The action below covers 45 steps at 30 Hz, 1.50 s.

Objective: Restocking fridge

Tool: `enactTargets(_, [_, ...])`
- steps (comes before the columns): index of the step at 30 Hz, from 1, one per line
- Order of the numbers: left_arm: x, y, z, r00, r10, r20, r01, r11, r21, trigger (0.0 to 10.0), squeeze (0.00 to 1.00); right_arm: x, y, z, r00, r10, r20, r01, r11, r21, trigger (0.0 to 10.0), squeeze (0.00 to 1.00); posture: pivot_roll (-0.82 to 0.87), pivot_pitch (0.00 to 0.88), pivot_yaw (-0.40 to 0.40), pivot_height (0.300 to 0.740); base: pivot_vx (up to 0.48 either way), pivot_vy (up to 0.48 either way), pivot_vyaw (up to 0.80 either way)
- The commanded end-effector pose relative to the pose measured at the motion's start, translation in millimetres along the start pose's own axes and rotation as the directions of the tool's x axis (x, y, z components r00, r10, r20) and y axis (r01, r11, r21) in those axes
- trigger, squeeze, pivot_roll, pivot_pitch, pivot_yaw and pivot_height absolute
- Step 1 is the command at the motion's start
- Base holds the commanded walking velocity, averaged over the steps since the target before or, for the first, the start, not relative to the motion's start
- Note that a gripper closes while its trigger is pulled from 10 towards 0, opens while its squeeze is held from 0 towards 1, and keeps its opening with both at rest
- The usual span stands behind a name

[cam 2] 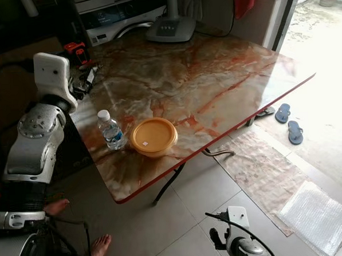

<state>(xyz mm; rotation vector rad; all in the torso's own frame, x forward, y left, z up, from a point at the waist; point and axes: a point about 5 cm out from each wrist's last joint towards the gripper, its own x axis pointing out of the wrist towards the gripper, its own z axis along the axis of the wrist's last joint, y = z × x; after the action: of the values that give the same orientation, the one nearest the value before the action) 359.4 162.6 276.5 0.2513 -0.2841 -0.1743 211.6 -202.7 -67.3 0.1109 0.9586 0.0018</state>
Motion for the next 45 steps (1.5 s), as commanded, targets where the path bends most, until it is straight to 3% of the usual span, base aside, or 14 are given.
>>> enactTargets(1, [0.1, -7.3, -8, 0.982, -0.138, -0.132, 0.139, 0.990, -0.007, 10.0, 0.00, 0.3, 2.2, -3, 1.000, 0.007, -0.016, -0.007, 1.000, -0.003, 10.0, 0.00, -0.05, 0.047, 0.034, 0.740, 0.000, 0.000, 0.00])
enactTargets(6, [-2.3, -10.8, -1, 0.899, -0.333, -0.284, 0.347, 0.938, -0.002, 10.0, 0.00, 0.2, 1.8, -3, 1.000, 0.007, -0.020, -0.007, 1.000, -0.009, 10.0, 0.00, -0.04, 0.048, 0.032, 0.740, 0.000, 0.000, 0.00])
enactTargets(8, [-2.0, -3.8, -1, 0.879, -0.346, -0.328, 0.374, 0.927, 0.026, 10.0, 0.00, 0.3, 2.1, -3, 1.000, 0.008, -0.024, -0.009, 1.000, -0.015, 10.0, 0.00, -0.04, 0.049, 0.034, 0.740, 0.000, 0.000, 0.00])
enactTargets(11, [-1.0, 2.7, -1, 0.880, -0.322, -0.348, 0.361, 0.931, 0.053, 10.0, 0.00, 0.3, 2.3, -3, 1.000, 0.008, -0.024, -0.009, 1.000, -0.015, 10.0, 0.00, -0.04, 0.049, 0.035, 0.740, 0.000, 0.000, 0.00])
enactTargets(14, [2.3, 19.6, 9, 0.877, -0.277, -0.392, 0.361, 0.919, 0.159, 10.0, 0.00, 0.2, 1.7, -4, 1.000, 0.004, -0.026, -0.005, 1.000, -0.015, 10.0, 0.00, -0.03, 0.051, 0.038, 0.740, 0.000, 0.000, 0.00])
enactTargets(15, [2.3, 19.6, 9, 0.877, -0.277, -0.392, 0.361, 0.919, 0.159, 10.0, 0.00, 0.2, 1.7, -4, 1.000, 0.004, -0.026, -0.005, 1.000, -0.015, 10.0, 0.00, -0.03, 0.051, 0.038, 0.740, 0.000, 0.000, 0.00])
enactTargets(18, [3.8, 18.0, 8, 0.856, -0.325, -0.401, 0.397, 0.912, 0.108, 10.0, 0.00, 0.2, 1.7, -4, 0.999, 0.007, -0.031, -0.008, 1.000, -0.022, 10.0, 0.00, -0.03, 0.051, 0.038, 0.740, 0.000, 0.000, 0.00])
enactTargets(19, [4.3, 12.4, 6, 0.844, -0.359, -0.399, 0.397, 0.918, 0.014, 10.0, 0.00, 0.1, 1.6, -4, 0.999, 0.008, -0.031, -0.009, 1.000, -0.023, 10.0, 0.00, -0.03, 0.048, 0.032, 0.740, 0.000, 0.000, 0.00])
enactTargets(22, [5.9, 1.6, 0, 0.828, -0.416, -0.377, 0.398, 0.908, -0.129, 10.0, 0.00, 0.1, 1.3, -4, 0.999, 0.009, -0.031, -0.010, 1.000, -0.026, 10.0, 0.00, -0.03, 0.046, 0.027, 0.740, 0.000, 0.000, 0.00])
enactTargets(26, [7.6, -1.1, -4, 0.814, -0.448, -0.369, 0.397, 0.893, -0.210, 10.0, 0.00, 0.0, 1.0, -4, 1.000, 0.008, -0.031, -0.008, 1.000, -0.027, 10.0, 0.00, -0.03, 0.046, 0.025, 0.740, 0.000, 0.000, 0.00])
enactTargets(28, [8.3, -0.8, -6, 0.810, -0.449, -0.377, 0.397, 0.893, -0.211, 10.0, 0.00, 0.0, 0.8, -4, 0.999, 0.007, -0.031, -0.008, 1.000, -0.028, 10.0, 0.00, -0.03, 0.049, 0.024, 0.740, 0.000, 0.000, 0.00])
enactTargets(35, [8.8, 2.8, -21, 0.743, -0.469, -0.477, 0.406, 0.883, -0.235, 10.0, 0.00, -0.1, 0.4, -4, 0.999, 0.010, -0.036, -0.011, 0.999, -0.034, 10.0, 0.00, -0.03, 0.056, 0.023, 0.740, 0.000, 0.000, 0.00])
enactTargets(38, [9.2, 4.4, -23, 0.723, -0.471, -0.505, 0.436, 0.879, -0.195, 10.0, 0.00, -0.2, 0.2, -4, 0.999, 0.011, -0.038, -0.012, 0.999, -0.036, 10.0, 0.00, -0.03, 0.058, 0.023, 0.740, 0.000, 0.000, 0.00])
enactTargets(45, [13.1, 1.7, -28, 0.714, -0.477, -0.512, 0.443, 0.875, -0.197, 10.0, 0.00, -0.2, 0.0, -4, 0.999, 0.012, -0.040, -0.013, 0.999, -0.040, 10.0, 0.00, -0.03, 0.060, 0.023, 0.740, 0.000, 0.000, 0.00])
